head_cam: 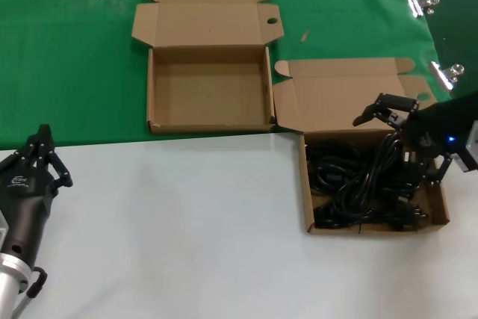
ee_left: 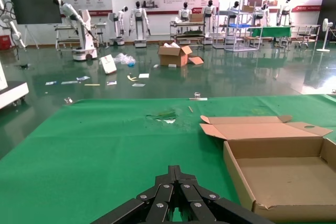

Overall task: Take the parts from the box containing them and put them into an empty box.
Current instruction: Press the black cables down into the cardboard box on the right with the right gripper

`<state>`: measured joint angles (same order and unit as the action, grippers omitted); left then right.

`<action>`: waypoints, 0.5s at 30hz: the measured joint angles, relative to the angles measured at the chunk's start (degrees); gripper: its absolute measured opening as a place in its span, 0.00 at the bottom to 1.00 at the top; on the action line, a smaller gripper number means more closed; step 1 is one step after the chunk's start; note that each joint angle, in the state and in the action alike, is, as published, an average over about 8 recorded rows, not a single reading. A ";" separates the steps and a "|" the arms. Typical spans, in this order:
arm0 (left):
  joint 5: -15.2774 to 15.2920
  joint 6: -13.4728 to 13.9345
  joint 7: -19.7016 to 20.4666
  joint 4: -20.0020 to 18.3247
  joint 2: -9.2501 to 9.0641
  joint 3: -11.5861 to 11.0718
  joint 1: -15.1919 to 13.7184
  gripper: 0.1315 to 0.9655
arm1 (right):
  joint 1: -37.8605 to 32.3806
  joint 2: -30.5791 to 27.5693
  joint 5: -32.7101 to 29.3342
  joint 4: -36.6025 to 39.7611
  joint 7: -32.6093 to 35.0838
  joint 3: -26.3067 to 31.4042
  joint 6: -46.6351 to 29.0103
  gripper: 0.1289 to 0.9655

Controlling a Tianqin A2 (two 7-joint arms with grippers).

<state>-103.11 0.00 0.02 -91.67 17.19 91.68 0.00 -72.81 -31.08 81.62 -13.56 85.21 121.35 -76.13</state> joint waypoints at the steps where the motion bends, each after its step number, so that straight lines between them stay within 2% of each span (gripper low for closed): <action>1: 0.00 0.00 0.00 0.00 0.00 0.00 0.00 0.01 | -0.51 0.43 -0.26 0.91 0.60 0.10 0.04 1.00; 15: 0.00 0.00 0.00 0.00 0.00 0.00 0.00 0.01 | -2.52 2.85 -2.44 6.33 4.85 0.45 -0.12 1.00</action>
<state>-103.11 0.00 0.02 -91.67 17.19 91.68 0.00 -75.32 -28.23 79.18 -7.23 90.06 121.80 -76.25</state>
